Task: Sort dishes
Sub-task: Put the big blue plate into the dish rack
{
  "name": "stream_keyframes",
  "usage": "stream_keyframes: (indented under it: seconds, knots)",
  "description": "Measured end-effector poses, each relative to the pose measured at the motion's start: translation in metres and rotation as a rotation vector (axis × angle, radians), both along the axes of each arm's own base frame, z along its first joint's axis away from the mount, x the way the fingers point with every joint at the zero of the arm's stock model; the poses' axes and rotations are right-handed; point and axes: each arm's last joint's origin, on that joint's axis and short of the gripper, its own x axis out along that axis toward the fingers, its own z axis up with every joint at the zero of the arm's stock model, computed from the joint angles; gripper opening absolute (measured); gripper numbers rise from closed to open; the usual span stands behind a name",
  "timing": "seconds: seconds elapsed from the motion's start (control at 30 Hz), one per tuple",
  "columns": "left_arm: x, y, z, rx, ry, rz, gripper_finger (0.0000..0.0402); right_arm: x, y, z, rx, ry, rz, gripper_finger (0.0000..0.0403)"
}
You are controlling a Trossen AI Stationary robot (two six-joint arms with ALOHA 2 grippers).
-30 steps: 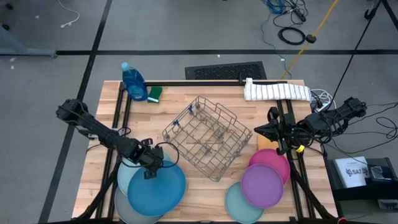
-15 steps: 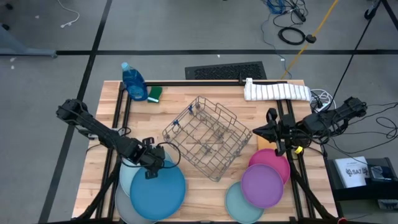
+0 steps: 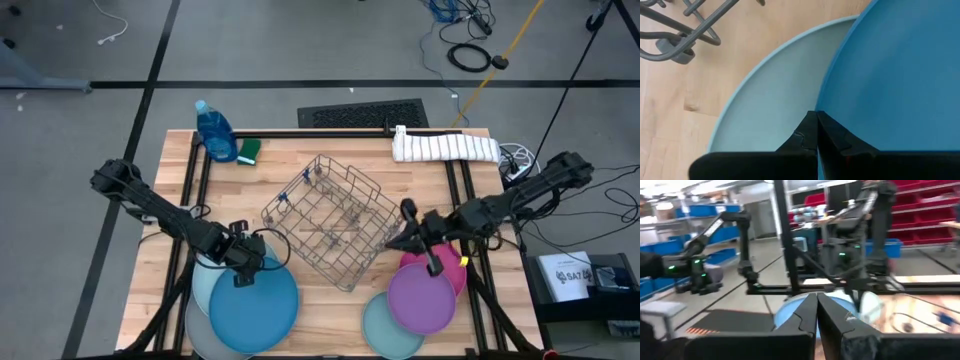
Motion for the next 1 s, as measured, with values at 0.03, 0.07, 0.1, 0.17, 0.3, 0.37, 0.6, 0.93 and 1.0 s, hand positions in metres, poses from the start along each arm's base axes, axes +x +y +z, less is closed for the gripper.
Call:
stream_keyframes:
  seconds: [0.03,0.07,0.1,0.17,0.3,0.37,0.6,0.93,1.0]
  knots:
    - [0.000,0.000,0.000,0.000,0.000,0.000,0.0000,0.006,0.003,0.002,-0.015,0.005,0.020,0.0006]
    - [0.000,0.000,0.000,0.000,0.000,0.000,0.0000,0.012,0.007,0.005,-0.028,0.012,0.034,0.0006]
    - [0.000,0.000,0.000,0.000,0.000,0.000,0.0000,0.018,0.010,0.008,-0.046,0.022,0.047,0.0006]
    - [0.000,0.000,0.000,0.000,0.000,0.000,0.0000,0.032,0.017,0.013,-0.093,0.049,0.071,0.0006]
    - [0.000,0.000,0.000,0.000,0.000,0.000,0.0000,0.063,0.032,0.019,-0.200,0.131,0.084,0.0006]
    - [0.000,0.000,0.000,0.000,-0.001,0.001,0.0000,0.078,0.039,0.019,-0.235,0.176,0.087,0.0006]
    - [0.000,0.000,0.000,0.007,-0.006,0.003,0.0000,0.127,0.063,0.016,-0.498,0.202,0.117,0.0006]
    - [0.000,0.000,0.000,0.011,-0.008,0.004,0.0000,0.184,0.090,0.008,-0.805,0.352,0.126,0.0020]
    - [0.000,0.000,0.000,0.011,-0.008,0.004,0.0000,0.193,0.094,0.002,-0.866,0.373,0.131,0.0036]
